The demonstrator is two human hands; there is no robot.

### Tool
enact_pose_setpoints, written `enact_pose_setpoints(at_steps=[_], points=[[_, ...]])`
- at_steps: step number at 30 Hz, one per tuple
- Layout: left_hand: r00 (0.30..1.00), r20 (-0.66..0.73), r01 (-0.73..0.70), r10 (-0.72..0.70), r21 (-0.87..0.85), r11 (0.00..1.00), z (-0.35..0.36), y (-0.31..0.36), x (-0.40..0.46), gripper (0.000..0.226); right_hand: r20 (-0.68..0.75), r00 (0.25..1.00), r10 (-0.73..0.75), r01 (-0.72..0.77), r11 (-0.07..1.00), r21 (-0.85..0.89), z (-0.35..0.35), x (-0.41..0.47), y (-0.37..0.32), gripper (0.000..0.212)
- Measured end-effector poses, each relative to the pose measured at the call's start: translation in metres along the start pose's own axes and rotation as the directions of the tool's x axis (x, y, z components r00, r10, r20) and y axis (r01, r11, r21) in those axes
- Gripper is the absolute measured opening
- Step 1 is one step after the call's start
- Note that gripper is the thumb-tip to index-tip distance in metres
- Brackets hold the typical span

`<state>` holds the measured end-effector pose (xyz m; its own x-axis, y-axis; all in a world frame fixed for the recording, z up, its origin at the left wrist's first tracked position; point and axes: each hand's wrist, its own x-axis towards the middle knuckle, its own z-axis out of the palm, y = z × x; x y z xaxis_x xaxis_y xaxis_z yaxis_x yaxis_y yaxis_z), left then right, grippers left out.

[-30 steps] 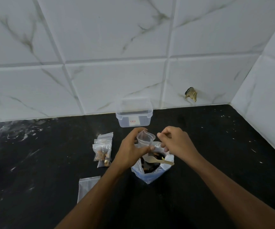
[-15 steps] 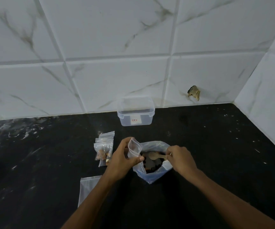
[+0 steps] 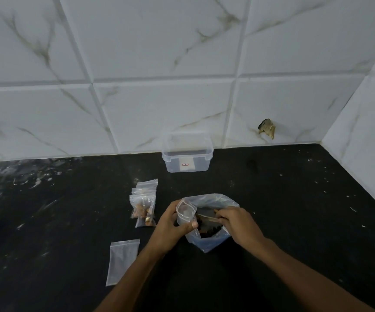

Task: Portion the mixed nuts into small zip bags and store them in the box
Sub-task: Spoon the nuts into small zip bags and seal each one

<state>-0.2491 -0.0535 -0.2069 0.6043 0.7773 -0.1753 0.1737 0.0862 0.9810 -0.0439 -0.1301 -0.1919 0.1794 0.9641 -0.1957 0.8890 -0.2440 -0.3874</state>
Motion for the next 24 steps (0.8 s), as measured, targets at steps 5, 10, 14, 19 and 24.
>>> enact_pose_setpoints(at_steps=[5,10,14,19,24], points=[[1.000,0.017,0.011,-0.011,0.017,1.000,0.003,-0.003,-0.001,0.066,0.053,0.996,0.067,-0.074,0.988,0.139,-0.005,0.000,0.004,0.017],[0.999,0.026,0.022,-0.024,0.070,0.997,0.003,-0.002,-0.003,0.071,0.130,0.967,0.219,-0.250,0.909,0.333,-0.007,0.008,-0.004,0.016],[0.999,0.010,0.030,-0.030,0.071,0.997,0.000,0.000,-0.006,0.058,0.150,0.944,0.294,-0.330,0.852,0.408,-0.019,0.007,0.004,0.016],[0.995,-0.097,-0.023,0.038,0.151,0.988,-0.002,0.009,-0.005,0.062,0.204,0.907,0.367,-0.419,0.758,0.500,-0.037,-0.003,0.017,0.014],[0.984,-0.145,-0.062,0.100,0.248,0.967,0.002,0.017,0.003,0.064,0.195,0.916,0.351,-0.399,0.736,0.546,-0.068,-0.013,0.020,0.016]])
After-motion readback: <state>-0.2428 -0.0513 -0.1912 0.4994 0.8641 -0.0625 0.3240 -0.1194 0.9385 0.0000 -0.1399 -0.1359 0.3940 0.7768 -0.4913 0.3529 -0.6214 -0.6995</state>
